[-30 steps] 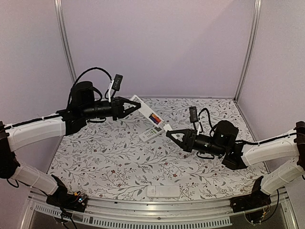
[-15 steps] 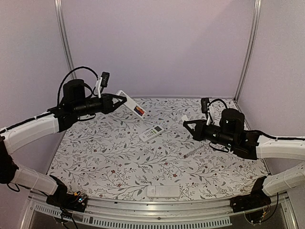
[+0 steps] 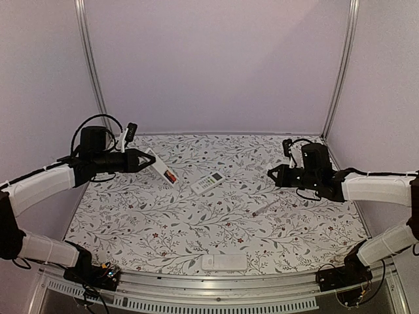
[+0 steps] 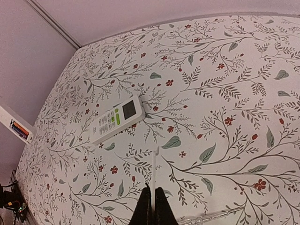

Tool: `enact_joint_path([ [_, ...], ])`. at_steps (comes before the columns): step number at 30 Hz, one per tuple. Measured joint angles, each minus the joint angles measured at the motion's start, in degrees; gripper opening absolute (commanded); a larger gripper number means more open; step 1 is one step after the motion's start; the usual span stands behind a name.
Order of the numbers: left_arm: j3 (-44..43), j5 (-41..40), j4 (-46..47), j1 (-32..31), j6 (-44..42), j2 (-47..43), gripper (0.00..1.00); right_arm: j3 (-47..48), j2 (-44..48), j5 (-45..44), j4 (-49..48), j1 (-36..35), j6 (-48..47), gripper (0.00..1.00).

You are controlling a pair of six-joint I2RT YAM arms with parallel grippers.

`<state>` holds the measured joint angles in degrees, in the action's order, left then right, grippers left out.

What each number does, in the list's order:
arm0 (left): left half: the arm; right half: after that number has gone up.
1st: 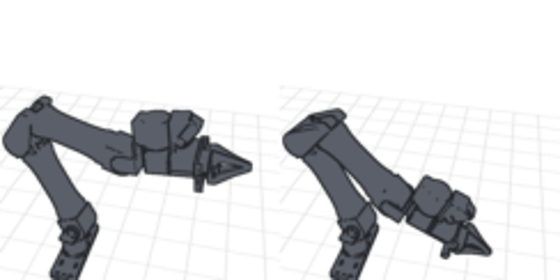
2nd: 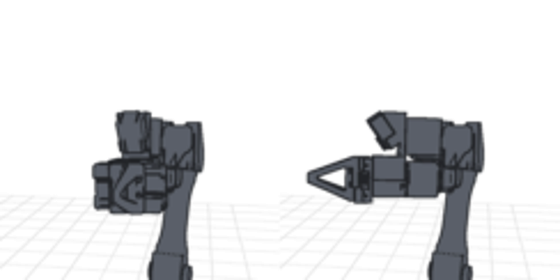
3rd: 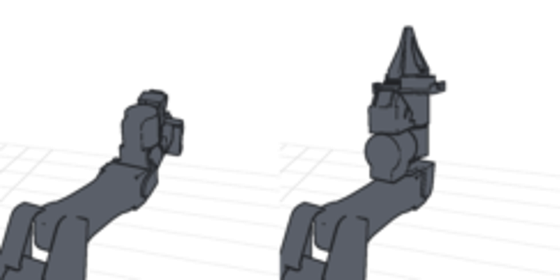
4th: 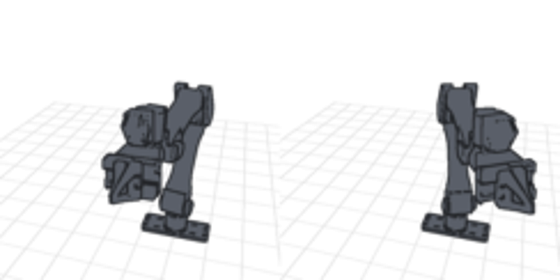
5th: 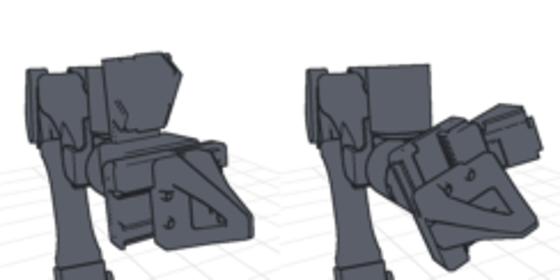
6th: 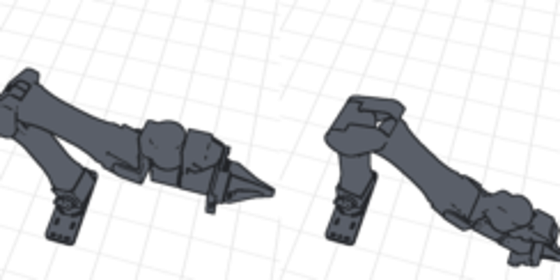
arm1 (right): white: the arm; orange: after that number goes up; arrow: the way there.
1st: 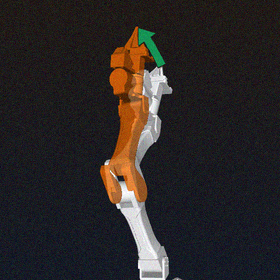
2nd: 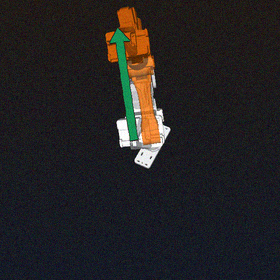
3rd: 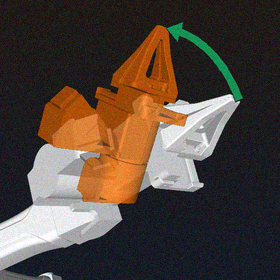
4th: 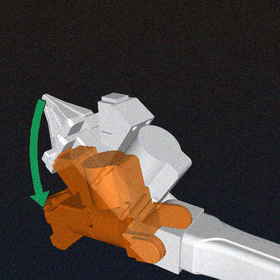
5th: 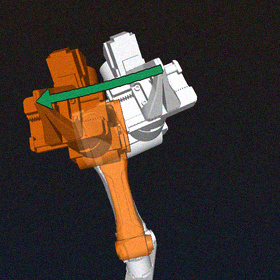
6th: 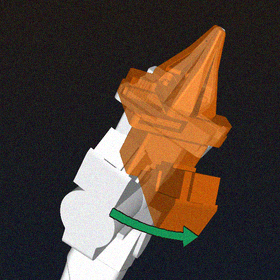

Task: Unload the batteries from the remote control
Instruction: Place the battery cover at the center of the board.

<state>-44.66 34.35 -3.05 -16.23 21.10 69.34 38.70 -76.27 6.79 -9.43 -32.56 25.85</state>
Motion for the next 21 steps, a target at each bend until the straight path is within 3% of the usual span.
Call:
enact_joint_path([
  [9, -0.09, 4.39, -2.16, -0.57, -0.11, 2.27, 0.00, 3.58, -11.32, 4.87, -1.70, 0.07, 0.22, 0.03],
  [21, -0.31, 4.85, -3.23, -5.90, -0.42, 5.31, 0.00, 7.58, -21.18, 6.01, -2.58, 0.07, 0.15, 0.10],
])
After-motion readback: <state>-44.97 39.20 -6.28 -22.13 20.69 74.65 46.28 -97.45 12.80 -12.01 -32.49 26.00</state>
